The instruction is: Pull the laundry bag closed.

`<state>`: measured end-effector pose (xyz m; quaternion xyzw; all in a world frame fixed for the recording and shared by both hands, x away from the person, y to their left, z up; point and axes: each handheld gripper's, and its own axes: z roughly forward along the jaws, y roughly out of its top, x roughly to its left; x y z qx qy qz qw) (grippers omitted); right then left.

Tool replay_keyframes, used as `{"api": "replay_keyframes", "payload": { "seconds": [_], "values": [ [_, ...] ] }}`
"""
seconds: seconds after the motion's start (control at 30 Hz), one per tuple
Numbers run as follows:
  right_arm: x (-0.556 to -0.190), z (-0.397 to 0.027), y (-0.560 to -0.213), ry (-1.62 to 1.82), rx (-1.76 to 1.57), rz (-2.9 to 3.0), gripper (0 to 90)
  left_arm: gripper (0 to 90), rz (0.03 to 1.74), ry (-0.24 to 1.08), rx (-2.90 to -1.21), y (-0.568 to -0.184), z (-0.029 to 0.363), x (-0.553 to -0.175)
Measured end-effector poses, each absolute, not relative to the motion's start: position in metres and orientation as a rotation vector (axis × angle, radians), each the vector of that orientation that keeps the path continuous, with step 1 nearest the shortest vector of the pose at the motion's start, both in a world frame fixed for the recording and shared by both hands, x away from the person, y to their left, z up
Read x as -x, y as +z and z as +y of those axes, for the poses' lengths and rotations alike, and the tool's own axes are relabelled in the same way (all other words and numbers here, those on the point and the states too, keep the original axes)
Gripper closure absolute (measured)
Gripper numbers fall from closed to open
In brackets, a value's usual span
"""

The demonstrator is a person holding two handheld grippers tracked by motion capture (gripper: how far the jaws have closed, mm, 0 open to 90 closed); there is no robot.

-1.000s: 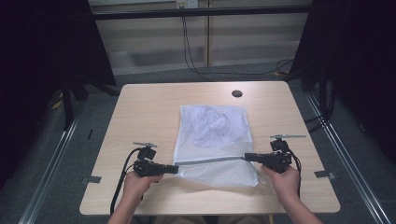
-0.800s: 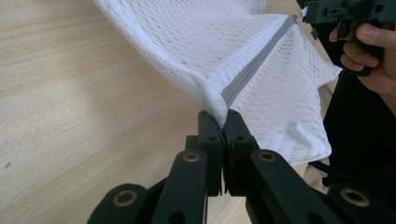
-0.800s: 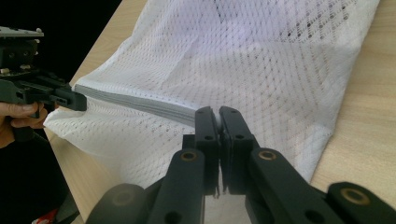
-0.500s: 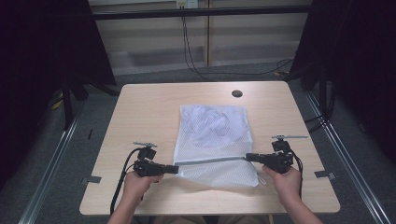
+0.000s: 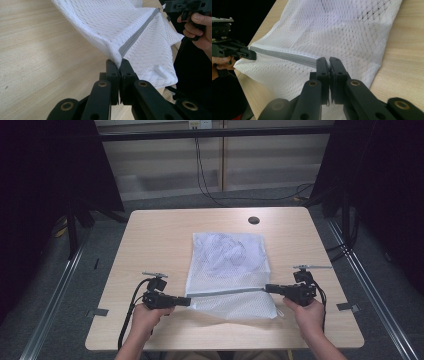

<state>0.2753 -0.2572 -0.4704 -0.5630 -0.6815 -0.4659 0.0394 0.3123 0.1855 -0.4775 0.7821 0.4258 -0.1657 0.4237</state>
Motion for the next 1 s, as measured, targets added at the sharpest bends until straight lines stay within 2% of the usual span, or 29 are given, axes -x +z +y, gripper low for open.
{"api": "replay_keyframes", "payload": {
  "seconds": [1.0],
  "values": [
    [-0.2734, -0.2659, -0.4683, -1.411, 1.748, -2.126, 86.7, 88.2, 1.072, -0.415, -1.961, -0.4785, 0.1840, -0.3117]
  ]
}}
